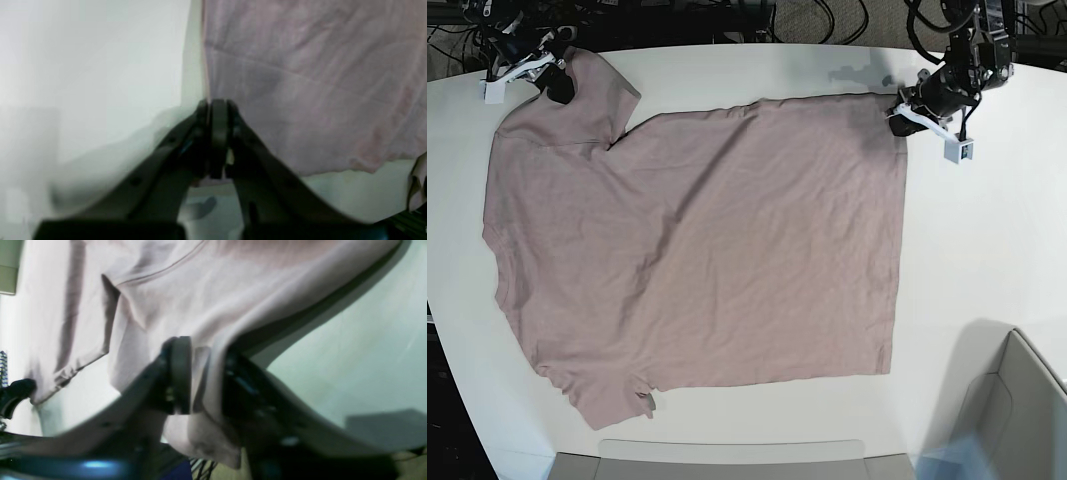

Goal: Fold the T-shirt properly
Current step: 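Lift the shoulder corners and pull the shirt toward the robot base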

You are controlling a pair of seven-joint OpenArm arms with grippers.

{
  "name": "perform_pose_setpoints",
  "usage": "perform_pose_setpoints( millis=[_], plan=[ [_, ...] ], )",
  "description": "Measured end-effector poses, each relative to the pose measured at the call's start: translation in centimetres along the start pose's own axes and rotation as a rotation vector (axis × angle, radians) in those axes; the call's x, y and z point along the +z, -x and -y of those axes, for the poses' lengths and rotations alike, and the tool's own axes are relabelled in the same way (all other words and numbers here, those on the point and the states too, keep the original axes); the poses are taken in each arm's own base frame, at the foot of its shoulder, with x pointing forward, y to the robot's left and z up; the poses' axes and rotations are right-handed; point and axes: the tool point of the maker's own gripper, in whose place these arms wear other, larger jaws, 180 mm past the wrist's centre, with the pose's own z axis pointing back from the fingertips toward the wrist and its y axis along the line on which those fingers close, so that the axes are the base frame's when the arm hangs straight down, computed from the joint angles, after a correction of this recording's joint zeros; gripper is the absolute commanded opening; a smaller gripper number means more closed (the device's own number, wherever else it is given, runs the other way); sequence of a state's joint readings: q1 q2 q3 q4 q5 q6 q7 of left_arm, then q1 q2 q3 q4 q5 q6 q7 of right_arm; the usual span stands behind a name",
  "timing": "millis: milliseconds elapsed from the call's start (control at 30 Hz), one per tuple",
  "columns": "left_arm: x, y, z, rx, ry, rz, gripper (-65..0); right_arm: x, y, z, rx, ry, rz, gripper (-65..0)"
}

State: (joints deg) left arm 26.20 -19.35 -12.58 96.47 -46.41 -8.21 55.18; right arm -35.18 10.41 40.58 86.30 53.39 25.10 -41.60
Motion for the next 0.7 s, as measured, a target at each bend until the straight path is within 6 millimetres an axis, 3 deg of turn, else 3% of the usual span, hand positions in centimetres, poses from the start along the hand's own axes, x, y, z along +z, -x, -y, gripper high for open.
perform_pose_setpoints(
  millis=[267, 500, 700],
  plan=[
    [0.9, 0.3, -0.8, 0.007, -0.025, 0.001, -65.0, 0.6, -0.2, -1.1, 0.079, 0.022, -0.039, -65.0],
    [4.8, -0.2, -5.3, 0.041, -0.163, 0.053, -65.0, 4.2, -2.2, -0.9, 0.136, 0.085, 0.033, -65.0],
    [6.1, -0.2, -6.8, 0.068, -0.194, 0.069, -65.0, 6.5, -2.2, -0.8, 0.174, 0.127, 0.03, -65.0]
  ],
)
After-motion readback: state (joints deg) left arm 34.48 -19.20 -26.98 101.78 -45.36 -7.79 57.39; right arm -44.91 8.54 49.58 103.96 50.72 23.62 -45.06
